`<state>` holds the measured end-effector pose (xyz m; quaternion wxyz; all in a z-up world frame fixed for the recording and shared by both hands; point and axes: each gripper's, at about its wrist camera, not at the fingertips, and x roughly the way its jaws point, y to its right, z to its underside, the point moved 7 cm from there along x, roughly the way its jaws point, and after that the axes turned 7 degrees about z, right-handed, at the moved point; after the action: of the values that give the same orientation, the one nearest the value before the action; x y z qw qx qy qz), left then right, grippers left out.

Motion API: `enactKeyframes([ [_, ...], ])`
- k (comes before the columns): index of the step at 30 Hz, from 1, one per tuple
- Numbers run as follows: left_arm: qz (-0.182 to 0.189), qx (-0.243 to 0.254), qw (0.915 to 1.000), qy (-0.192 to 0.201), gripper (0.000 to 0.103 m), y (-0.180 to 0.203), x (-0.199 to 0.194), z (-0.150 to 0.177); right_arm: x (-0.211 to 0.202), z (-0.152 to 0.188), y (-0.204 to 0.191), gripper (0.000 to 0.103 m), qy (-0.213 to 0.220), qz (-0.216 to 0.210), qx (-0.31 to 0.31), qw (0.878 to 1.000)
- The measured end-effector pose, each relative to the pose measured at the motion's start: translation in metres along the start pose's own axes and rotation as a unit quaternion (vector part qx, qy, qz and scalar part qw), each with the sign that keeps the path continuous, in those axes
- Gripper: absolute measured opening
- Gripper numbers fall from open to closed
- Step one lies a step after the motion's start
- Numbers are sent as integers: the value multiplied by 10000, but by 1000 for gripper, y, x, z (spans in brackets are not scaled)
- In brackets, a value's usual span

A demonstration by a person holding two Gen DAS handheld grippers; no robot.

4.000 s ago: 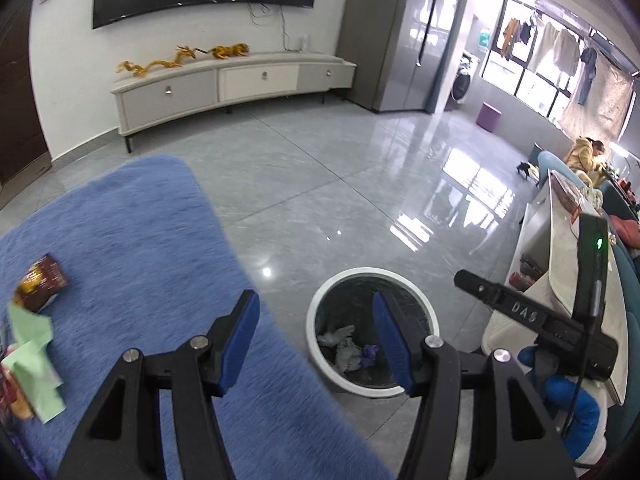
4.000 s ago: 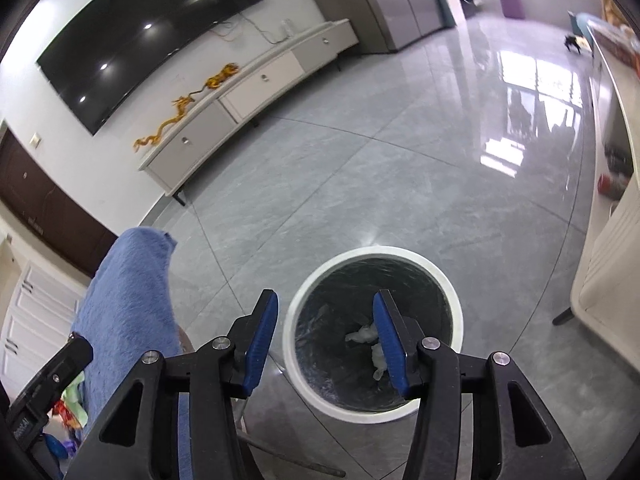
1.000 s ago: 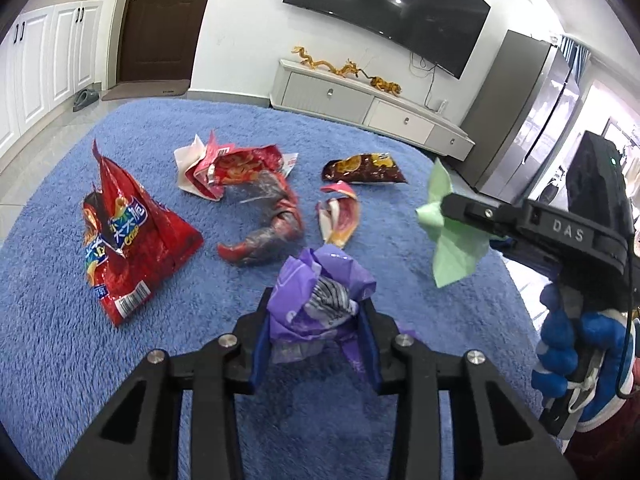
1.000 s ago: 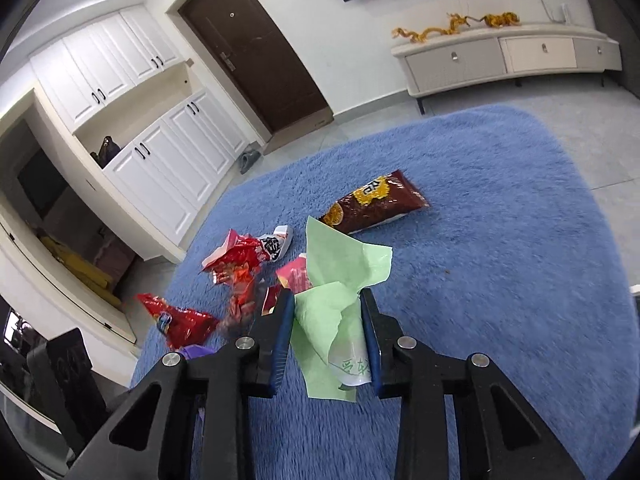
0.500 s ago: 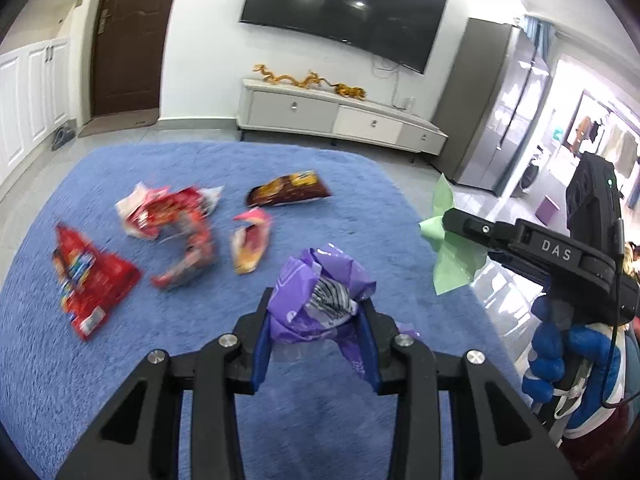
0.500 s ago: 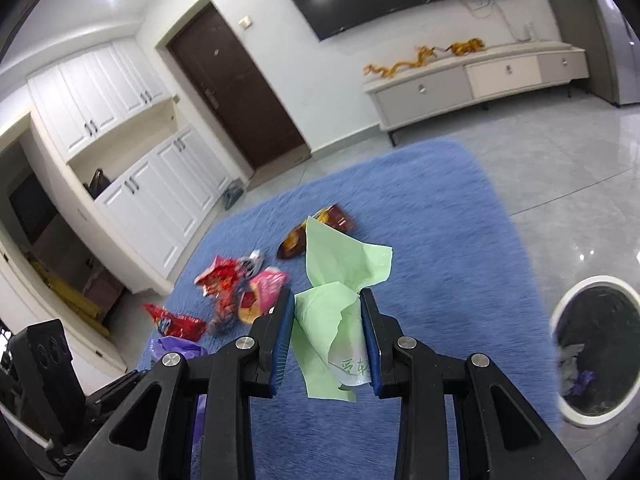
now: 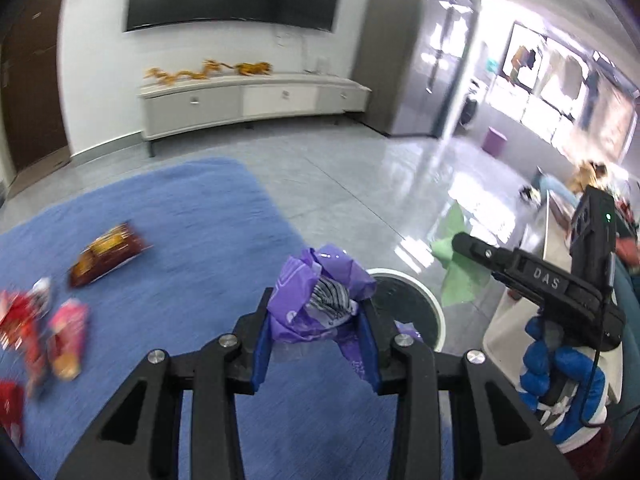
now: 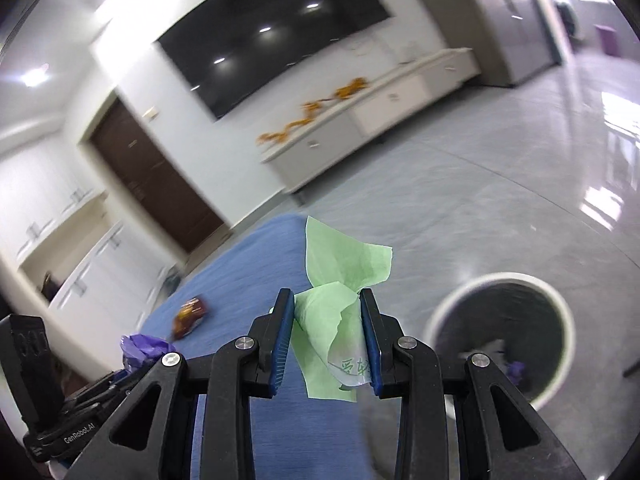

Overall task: Collect trash
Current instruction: 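Carry the purple bag and green paper over the bin and open both tools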

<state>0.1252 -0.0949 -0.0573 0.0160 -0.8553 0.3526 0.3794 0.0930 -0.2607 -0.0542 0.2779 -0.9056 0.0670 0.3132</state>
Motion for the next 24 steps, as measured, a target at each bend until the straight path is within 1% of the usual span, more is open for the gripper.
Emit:
enactKeyframes([
  [3, 118, 156, 9996, -221, 35, 18, 37, -11, 3, -3, 43, 32, -12, 336, 316, 9989],
  [6, 244, 181, 9985, -465, 36, 31, 75, -19, 11, -3, 76, 33, -94, 587, 577, 9966],
  [11, 330, 47, 9966, -754, 36, 45, 128, -32, 29, 0, 107, 34, -202, 883, 769, 9929],
  [13, 358, -36, 9956, -860, 38, 47, 147, -37, 41, -3, 117, 35, -265, 990, 837, 9912],
  [16, 439, -187, 9941, -974, 38, 50, 167, -39, 51, -2, 129, 40, -333, 1129, 946, 9885],
  [18, 528, -267, 9926, -1059, 42, 56, 177, -39, 55, 1, 138, 41, -373, 1198, 995, 9871],
  [19, 638, -350, 9908, -1137, 45, 60, 184, -38, 57, 2, 143, 42, -383, 1257, 1022, 9860],
  [21, 753, -487, 9885, -1218, 50, 63, 192, -40, 59, 4, 154, 53, -380, 1351, 1136, 9836],
  [22, 802, -548, 9876, -1234, 55, 64, 196, -42, 60, 4, 158, 55, -375, 1360, 1218, 9825],
  [24, 858, -590, 9870, -1224, 61, 67, 197, -43, 56, 8, 165, 55, -362, 1377, 1322, 9809],
])
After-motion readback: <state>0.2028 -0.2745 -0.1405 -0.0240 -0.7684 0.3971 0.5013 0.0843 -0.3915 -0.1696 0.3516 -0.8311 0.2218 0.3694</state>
